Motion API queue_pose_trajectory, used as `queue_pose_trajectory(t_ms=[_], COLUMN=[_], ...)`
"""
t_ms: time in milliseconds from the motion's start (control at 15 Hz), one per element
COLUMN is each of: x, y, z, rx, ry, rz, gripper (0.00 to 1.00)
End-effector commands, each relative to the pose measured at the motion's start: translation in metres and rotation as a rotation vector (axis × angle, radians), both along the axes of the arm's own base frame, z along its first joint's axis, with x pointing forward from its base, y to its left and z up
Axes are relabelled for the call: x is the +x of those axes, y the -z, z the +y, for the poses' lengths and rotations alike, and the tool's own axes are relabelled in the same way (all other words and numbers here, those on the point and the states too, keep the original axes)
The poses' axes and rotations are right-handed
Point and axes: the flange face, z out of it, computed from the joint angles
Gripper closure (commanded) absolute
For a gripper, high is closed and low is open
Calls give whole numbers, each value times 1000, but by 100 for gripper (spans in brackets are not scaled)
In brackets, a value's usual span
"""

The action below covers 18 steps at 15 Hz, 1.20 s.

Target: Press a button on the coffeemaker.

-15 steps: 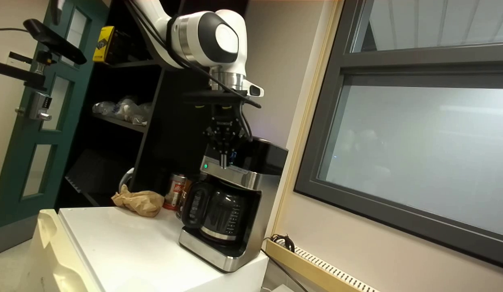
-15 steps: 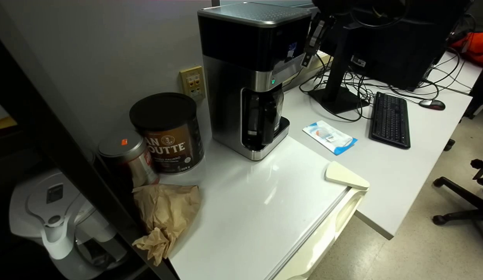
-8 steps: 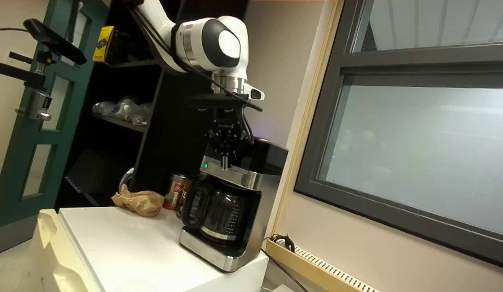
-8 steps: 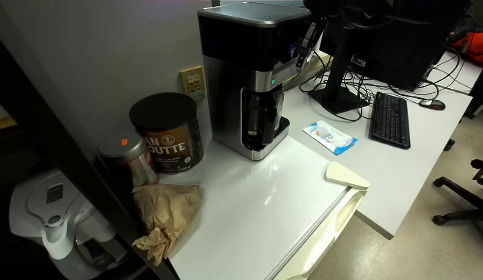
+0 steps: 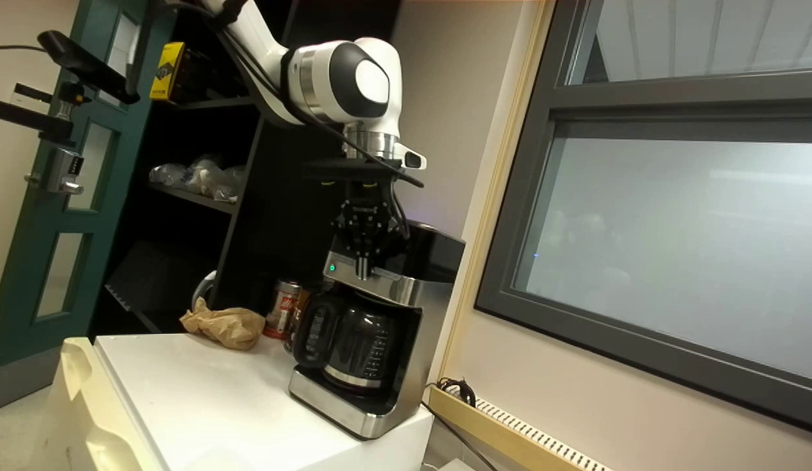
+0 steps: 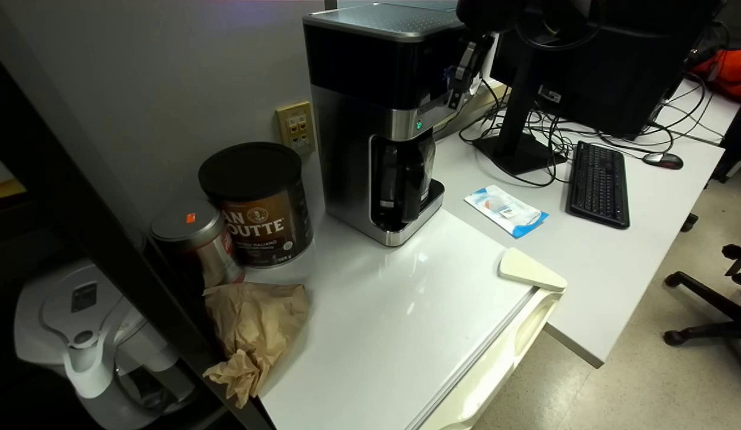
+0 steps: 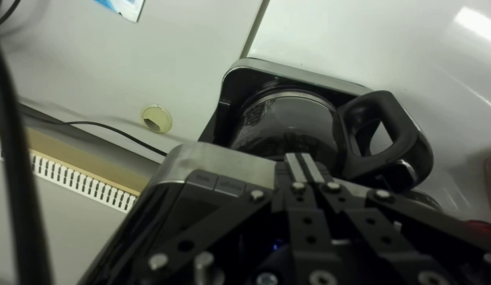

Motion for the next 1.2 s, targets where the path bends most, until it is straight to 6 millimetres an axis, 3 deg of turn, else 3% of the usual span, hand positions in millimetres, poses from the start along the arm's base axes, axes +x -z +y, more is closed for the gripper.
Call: queue_pose_trajectory(t_ms=[0,1133], x=[9,-5], y=[-7,-26], z=[7,6], rx=[-25,-45], ry=[-7,-64], rz=[-26,-132], gripper=[100,100])
